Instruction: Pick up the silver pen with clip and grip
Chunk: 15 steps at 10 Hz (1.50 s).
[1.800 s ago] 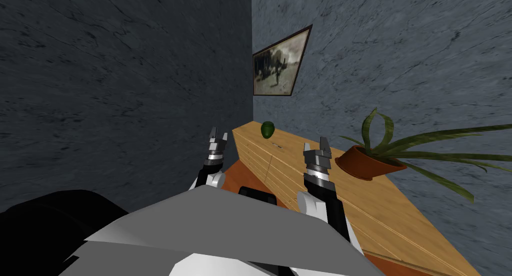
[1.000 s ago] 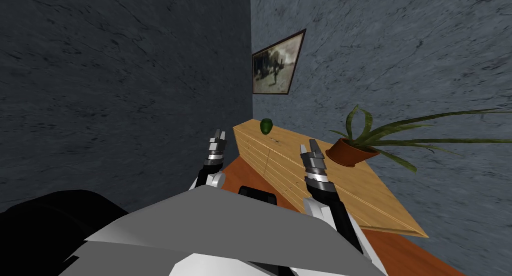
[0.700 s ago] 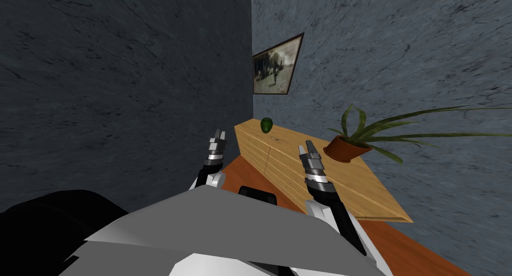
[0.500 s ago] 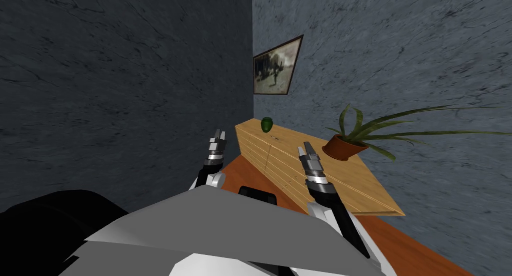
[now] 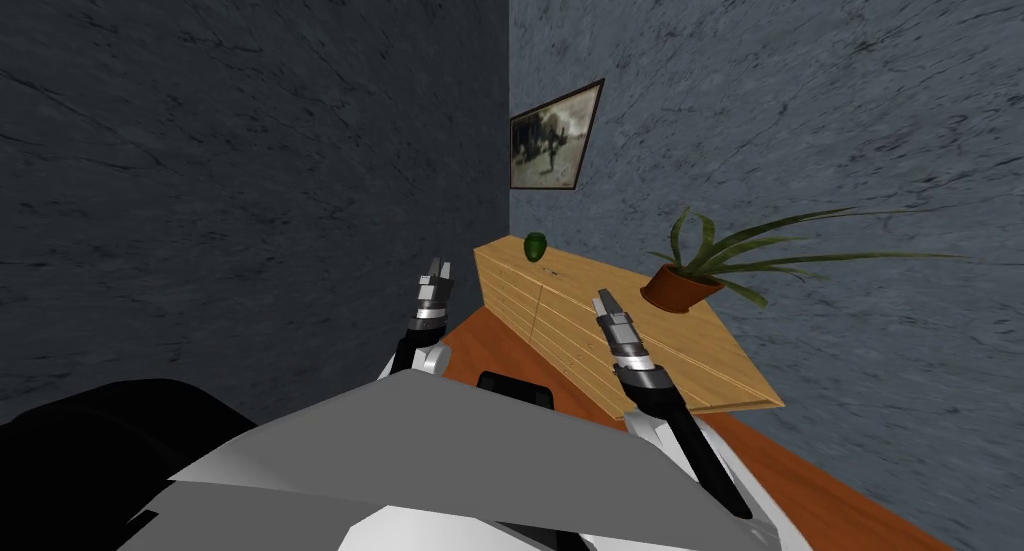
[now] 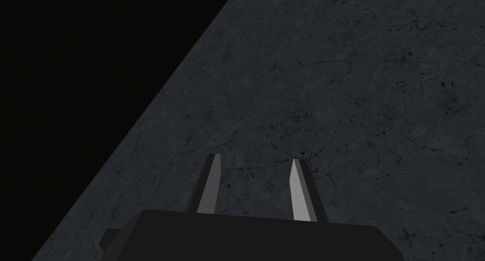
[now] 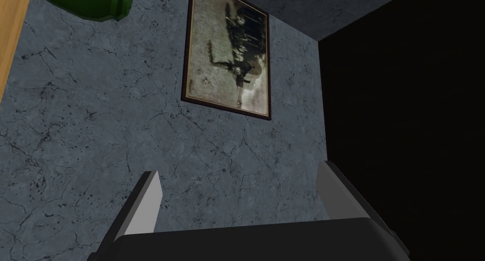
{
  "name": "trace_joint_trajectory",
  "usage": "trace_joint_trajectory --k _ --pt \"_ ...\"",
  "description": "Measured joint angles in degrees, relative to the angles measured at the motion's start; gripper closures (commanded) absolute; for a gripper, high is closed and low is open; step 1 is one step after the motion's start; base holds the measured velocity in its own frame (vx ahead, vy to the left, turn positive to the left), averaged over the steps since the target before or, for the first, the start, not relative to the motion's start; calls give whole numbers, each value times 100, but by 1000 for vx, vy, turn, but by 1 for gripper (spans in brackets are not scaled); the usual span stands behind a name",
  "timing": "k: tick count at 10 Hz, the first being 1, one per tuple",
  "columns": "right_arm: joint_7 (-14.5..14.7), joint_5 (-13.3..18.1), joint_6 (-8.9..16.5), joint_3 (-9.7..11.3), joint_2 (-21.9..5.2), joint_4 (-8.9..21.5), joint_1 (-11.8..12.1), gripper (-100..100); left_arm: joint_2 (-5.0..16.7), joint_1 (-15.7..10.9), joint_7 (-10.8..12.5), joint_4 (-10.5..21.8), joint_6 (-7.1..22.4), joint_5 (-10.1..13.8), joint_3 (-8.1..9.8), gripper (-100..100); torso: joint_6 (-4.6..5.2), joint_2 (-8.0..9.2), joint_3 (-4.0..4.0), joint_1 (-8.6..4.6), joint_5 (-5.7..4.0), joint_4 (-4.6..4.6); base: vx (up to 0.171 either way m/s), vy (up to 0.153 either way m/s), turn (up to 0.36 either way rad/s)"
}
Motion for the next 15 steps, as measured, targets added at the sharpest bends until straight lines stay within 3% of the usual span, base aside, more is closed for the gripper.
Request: trace_joint_trajectory --k 6,15 --pt "140 60 -132 123 -998 489 34 -100 0 0 0 0 0 0 0 0 0 -10 -5 1 0 -2 -70 18 47" --pt "346 254 -341 386 -2585 1268 188 -100 0 1 0 0 0 0 0 0 1 -35 -20 3 1 -7 -7 34 75"
